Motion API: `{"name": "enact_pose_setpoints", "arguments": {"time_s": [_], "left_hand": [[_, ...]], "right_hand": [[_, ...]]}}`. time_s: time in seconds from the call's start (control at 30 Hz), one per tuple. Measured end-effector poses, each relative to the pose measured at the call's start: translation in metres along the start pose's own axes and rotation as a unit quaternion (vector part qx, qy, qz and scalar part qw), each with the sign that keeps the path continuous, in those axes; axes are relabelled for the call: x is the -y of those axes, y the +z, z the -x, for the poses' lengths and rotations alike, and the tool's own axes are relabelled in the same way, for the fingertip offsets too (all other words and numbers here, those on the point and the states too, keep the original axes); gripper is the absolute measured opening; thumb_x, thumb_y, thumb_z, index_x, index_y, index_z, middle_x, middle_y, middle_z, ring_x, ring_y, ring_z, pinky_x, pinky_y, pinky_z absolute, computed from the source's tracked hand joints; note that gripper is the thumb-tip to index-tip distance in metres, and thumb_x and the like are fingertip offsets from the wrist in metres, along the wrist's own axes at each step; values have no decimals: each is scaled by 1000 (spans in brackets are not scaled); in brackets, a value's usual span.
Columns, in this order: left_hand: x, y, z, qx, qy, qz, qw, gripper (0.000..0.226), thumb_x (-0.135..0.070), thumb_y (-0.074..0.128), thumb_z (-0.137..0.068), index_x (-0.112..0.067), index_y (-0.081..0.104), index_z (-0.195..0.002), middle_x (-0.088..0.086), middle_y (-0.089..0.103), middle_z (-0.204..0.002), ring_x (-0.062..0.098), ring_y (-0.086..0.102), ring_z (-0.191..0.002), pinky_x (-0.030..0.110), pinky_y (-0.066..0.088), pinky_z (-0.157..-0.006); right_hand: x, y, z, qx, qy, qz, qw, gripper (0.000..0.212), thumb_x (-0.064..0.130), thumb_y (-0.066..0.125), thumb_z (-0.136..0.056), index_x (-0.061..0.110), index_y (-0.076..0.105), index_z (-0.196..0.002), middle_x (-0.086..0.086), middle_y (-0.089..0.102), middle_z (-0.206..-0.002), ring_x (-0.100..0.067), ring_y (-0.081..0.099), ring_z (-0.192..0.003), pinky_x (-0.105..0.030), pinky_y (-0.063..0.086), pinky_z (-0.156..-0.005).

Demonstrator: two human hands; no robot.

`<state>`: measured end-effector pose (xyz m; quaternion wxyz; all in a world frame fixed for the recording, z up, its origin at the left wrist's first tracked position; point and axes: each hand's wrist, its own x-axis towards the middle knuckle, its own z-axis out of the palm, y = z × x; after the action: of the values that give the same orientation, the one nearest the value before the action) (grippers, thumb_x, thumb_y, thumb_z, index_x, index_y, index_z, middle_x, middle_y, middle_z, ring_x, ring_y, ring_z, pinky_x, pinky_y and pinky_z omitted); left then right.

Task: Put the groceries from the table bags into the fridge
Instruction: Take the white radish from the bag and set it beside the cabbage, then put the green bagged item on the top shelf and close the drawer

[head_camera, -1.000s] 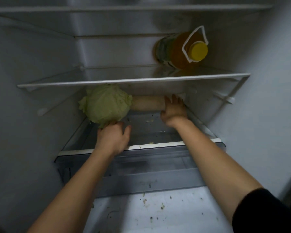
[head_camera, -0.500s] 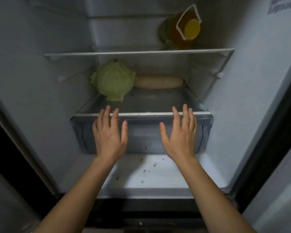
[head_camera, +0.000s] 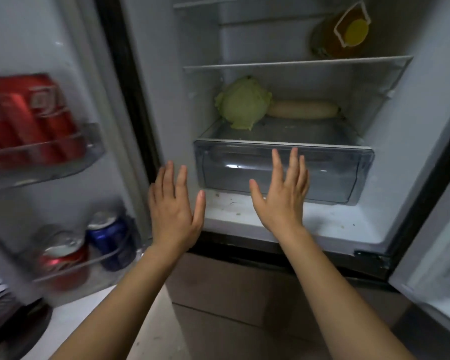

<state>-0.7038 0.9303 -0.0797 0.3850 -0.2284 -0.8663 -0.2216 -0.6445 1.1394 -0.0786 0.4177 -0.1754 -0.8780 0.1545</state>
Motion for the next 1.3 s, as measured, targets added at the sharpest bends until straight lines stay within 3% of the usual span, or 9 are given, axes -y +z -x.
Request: {"name": "enact_pose_setpoints", "arguments": {"time_s": [0.17,0.37,0.57,0.7,0.8,0.97,1.1,1.3], "left_hand": [[64,-109,87,-18,-11,-18,1000,57,-39,46,-97,-7,47,-143,17,39,-154,39,40,-137,55,36,-108],[192,-291,251,6,-108,-128,986,56,-38,45,-97,-6,46,-143,19,37,-154,40,34,-141,57,33,-110],[301,-497,391,52,-254,-268,928,66,-49,32,-98,-13,27,-154,14,16,-164,34,17,-150,60,20,-117],[352,-599,459,27,-352,-343,870,71,-52,27,-96,-9,31,-152,17,17,-163,35,16,-150,59,18,-118],[389,-651,509,12,-422,-371,827,71,-52,28,-96,-10,28,-153,17,18,-163,33,15,-150,58,18,-119],[465,-710,576,58,-496,-406,765,68,-50,29,-96,-9,37,-149,18,28,-159,35,29,-144,58,25,-115],[544,-754,600,113,-525,-444,718,62,-48,34,-100,-11,36,-150,19,26,-160,35,28,-146,56,27,-115],[649,-807,596,156,-554,-438,691,64,-49,38,-100,-18,24,-154,16,18,-163,32,25,-149,52,30,-117]], "right_hand": [[95,-16,83,27,-40,-49,998,80,47,57,-93,21,20,-158,-17,7,-166,-38,10,-152,-56,17,-120],[253,-16,250,104,-95,-140,980,87,43,64,-90,17,18,-159,-17,11,-166,-36,15,-151,-52,18,-121],[443,-4,406,247,-191,-215,925,93,43,64,-87,17,11,-159,-14,8,-166,-33,12,-152,-52,19,-122],[561,-3,482,313,-256,-252,879,92,44,64,-88,18,12,-159,-15,10,-165,-34,12,-152,-53,18,-123],[636,4,535,338,-298,-281,847,91,46,62,-89,20,9,-159,-14,9,-165,-31,10,-152,-48,11,-122],[750,39,615,386,-357,-319,788,85,42,60,-93,18,11,-158,-14,13,-164,-30,16,-150,-46,23,-120],[848,81,665,442,-385,-317,746,75,43,56,-97,17,19,-157,-14,18,-164,-31,22,-150,-45,27,-119],[980,129,692,503,-411,-309,694,60,37,54,-99,19,34,-152,-8,35,-158,-27,35,-144,-42,44,-110]]}}
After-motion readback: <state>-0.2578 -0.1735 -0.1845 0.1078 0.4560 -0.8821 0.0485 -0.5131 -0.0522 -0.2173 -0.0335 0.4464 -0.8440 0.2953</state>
